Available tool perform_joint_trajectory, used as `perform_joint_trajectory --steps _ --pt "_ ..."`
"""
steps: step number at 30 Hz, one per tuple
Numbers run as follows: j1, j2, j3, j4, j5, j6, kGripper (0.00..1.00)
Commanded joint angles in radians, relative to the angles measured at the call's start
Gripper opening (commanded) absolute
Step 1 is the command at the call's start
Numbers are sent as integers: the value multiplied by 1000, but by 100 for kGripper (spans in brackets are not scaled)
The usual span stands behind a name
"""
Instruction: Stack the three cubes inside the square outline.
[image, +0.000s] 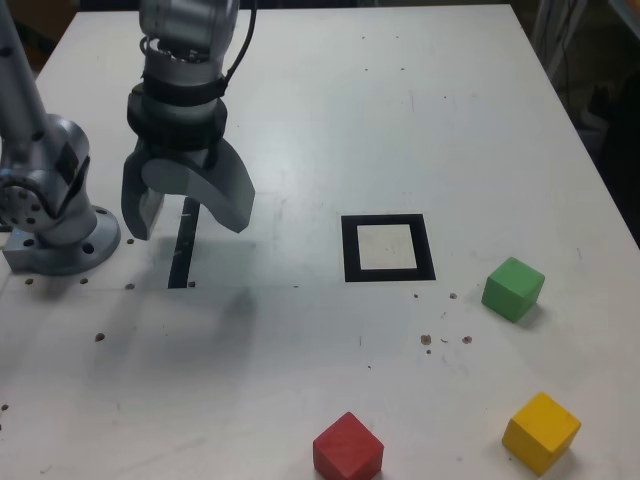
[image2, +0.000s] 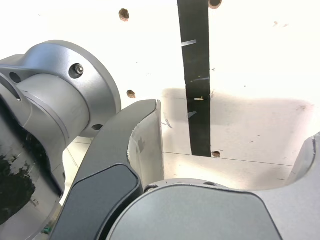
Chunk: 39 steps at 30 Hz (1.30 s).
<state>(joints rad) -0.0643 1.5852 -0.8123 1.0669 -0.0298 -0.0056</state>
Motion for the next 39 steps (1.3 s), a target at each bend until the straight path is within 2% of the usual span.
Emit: perform_joint_trajectory --steps 1,13,19,24,29,36,39 --pt "1 -4 1 11 -3 2 97" --pt "1 -9 1 15 -12 -6 97" --pt "-18 -44 -31 62 -17 -57 96" --pt "-127 -56 -142 135 -24 -119 95" --pt "-262 -43 -281 237 -11 -183 95" --pt "-427 16 -455 324 -13 -212 95" --pt "-517 48 -567 360 0 -211 94"
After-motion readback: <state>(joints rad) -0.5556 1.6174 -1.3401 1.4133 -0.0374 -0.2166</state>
